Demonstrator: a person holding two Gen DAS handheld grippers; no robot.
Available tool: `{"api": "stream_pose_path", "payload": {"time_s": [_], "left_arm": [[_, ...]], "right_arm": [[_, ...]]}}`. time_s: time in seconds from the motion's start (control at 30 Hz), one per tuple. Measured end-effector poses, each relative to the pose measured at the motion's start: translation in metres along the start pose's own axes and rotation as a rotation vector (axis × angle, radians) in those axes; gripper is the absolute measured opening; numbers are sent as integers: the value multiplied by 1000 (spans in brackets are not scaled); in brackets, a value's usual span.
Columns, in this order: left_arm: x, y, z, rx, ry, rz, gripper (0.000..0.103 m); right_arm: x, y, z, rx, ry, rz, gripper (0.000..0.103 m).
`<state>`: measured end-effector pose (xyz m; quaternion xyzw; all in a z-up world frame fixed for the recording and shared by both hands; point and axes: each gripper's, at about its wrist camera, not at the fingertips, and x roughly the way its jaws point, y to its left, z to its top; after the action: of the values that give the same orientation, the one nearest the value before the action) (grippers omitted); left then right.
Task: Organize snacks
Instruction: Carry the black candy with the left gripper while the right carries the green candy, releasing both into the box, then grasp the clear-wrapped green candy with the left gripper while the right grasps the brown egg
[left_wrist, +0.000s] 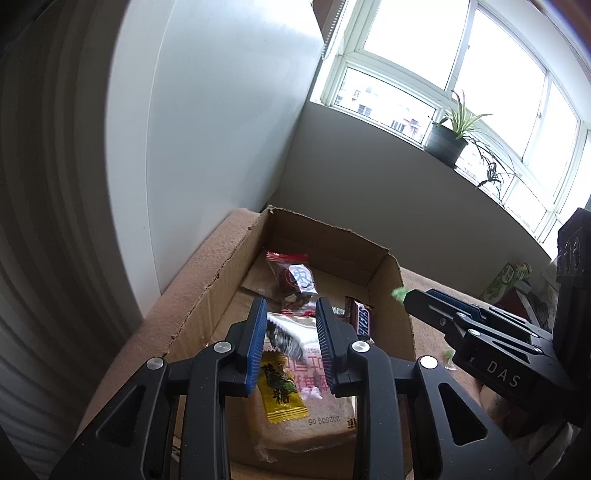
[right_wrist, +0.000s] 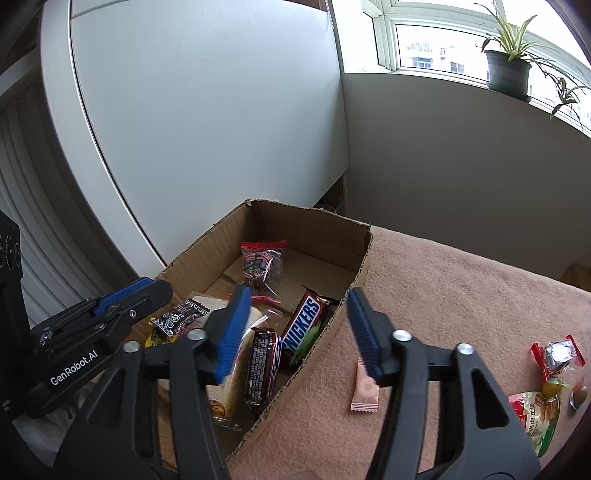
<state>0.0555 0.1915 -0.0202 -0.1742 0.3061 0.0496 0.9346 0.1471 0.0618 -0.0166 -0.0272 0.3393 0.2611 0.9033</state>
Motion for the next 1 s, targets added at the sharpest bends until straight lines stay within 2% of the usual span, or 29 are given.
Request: {"api": "stream_pose_path", "payload": {"time_s": [0.13,0.23,0.4,0.47,0.53,0.9,1.0], "left_arm": [[-2,2,0,-8,-2,2,31],[-3,1,1,-5,-2,0,31],[-6,-6,0,1,-16,-12,31],[-6,-11,-2,7,-15,-13,35],[-6,-15,-3,11,-13,-26,45],[-8,-63,-14,89,-11,-92,45],[-6,-79,-18,120,0,-112,45]], "right_arm": [[-10,-7,3,13,-15,-10,72],[-17,-14,2,26,-25,-23,81],[-29,-28,-1,31,-31,-52,81],[-35,-35,-4,30,-35,-72,81],[-41,-44,-8,33,-38,-97,81],[-87,-123,-29,144,-68,-212,82],[-100,-148,-37,187,-78,-243,85]]}}
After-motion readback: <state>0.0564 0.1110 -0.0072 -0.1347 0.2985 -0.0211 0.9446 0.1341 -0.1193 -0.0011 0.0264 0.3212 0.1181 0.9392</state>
